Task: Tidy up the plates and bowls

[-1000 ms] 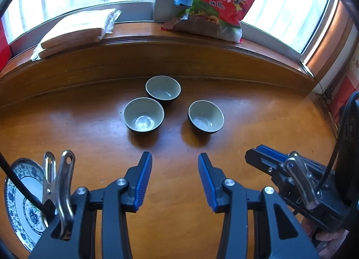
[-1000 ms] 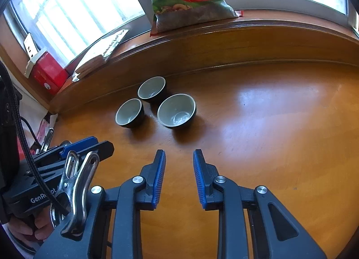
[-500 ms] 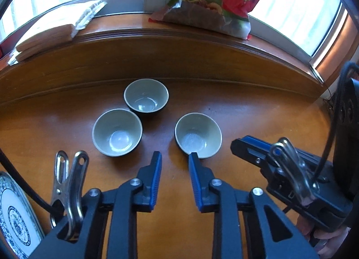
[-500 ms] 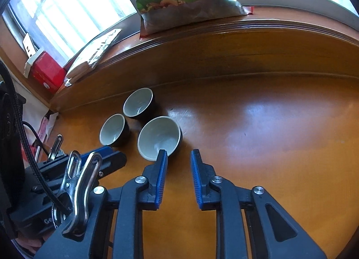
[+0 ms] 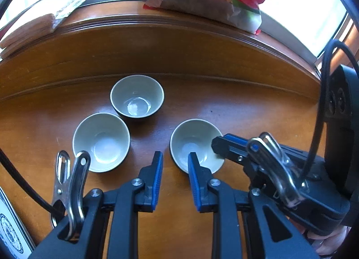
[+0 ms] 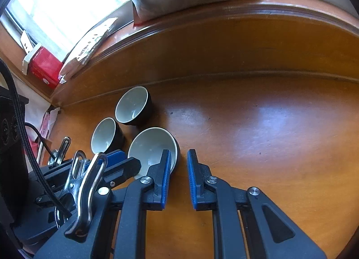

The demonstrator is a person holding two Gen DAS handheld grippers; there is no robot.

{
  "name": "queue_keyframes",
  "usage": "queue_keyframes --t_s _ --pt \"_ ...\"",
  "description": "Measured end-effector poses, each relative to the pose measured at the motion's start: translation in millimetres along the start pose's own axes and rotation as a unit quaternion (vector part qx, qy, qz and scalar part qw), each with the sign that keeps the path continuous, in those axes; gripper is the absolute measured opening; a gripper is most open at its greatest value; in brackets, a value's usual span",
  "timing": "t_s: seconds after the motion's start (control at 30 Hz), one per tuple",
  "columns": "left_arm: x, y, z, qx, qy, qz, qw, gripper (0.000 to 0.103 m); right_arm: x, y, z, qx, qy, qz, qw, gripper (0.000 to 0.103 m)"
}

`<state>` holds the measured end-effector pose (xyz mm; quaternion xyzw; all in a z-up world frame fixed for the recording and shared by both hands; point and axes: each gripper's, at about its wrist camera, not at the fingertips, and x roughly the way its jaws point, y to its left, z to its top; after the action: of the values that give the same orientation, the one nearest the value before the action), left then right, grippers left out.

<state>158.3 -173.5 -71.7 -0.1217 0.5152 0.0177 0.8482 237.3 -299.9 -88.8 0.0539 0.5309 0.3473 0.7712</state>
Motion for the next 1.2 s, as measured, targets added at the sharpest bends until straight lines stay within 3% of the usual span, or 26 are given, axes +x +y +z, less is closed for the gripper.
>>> queue_keyframes --t_s 0.1,0.77,1.2 --pt "1.8 -2.0 1.4 0.002 0.004 -0.006 1.0 0.019 3.0 -0.4 -0.5 0.007 0.006 0.008 1.0 0.011" --pt "-16.6 -27.5 -6.7 0.019 0.0 0.008 0.9998 0.018 -18.1 29.1 -38.1 0.031 0.007 0.015 0.999 0.01" --pt "-15.3 -13.2 -28.6 0.01 0.02 0.007 0.9997 0.019 -24.4 54.7 -75.8 0.04 0.025 0.019 0.999 0.01"
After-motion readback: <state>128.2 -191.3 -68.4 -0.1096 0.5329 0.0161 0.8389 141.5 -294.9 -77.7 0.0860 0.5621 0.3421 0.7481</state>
